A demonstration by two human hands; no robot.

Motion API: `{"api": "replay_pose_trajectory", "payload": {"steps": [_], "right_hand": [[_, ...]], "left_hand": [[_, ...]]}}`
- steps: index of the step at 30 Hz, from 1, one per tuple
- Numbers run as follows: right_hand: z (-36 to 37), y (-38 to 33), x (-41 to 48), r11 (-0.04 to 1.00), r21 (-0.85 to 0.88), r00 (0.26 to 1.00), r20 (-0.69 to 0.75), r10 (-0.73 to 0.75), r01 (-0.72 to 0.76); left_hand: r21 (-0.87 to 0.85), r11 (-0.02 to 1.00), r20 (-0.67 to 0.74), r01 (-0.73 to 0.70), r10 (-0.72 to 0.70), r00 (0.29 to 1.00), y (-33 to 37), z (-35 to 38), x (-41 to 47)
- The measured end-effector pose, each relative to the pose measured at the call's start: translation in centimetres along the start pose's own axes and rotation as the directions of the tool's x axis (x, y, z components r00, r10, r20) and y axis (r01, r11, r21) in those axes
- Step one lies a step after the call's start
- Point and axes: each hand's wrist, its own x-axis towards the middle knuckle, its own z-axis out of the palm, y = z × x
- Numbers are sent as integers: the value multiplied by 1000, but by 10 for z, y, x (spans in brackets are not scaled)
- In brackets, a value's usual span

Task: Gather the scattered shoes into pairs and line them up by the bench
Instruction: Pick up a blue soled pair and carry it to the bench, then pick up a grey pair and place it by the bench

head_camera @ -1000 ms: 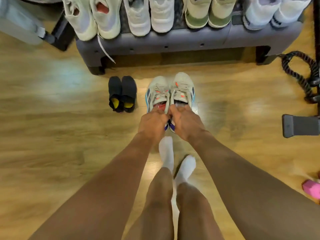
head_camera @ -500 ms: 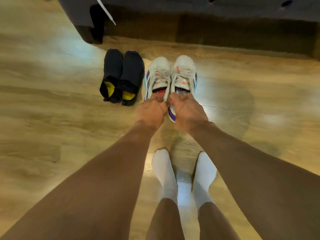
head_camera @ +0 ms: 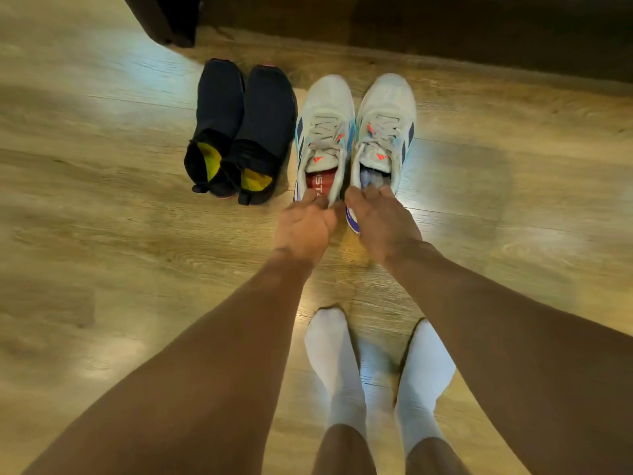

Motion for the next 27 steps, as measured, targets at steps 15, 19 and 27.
{"api": "replay_pose_trajectory", "payload": {"steps": [15,19,27], "right_hand": [[6,11,0,998,44,992,123,34,-39],[0,2,5,997,76,995,97,-15,7],[-24,-13,-9,1000,4,979,203,-3,3]], "left_hand": [[70,991,115,115,-123,986,16,-7,20],[67,984,133,166,-173,976,15,-14,22],[-91,968,269,235,-203,941,14,-31,7]]}}
